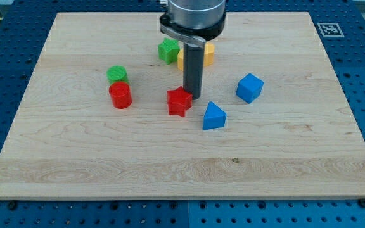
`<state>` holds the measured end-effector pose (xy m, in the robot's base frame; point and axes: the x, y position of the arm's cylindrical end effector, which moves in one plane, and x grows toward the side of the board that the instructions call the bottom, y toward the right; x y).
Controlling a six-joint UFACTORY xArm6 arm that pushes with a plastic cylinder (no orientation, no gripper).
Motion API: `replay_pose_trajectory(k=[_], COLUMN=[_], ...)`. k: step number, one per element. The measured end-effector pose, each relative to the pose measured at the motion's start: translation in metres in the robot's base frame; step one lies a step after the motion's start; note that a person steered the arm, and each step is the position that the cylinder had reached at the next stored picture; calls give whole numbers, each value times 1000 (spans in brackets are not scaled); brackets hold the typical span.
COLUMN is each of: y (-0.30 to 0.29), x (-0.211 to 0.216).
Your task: Move your arm closer to blue cube
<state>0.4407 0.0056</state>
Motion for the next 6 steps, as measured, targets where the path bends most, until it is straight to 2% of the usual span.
replay_pose_trajectory(k=[2, 3, 6], y=[-22, -22, -28], x=[19, -9, -48])
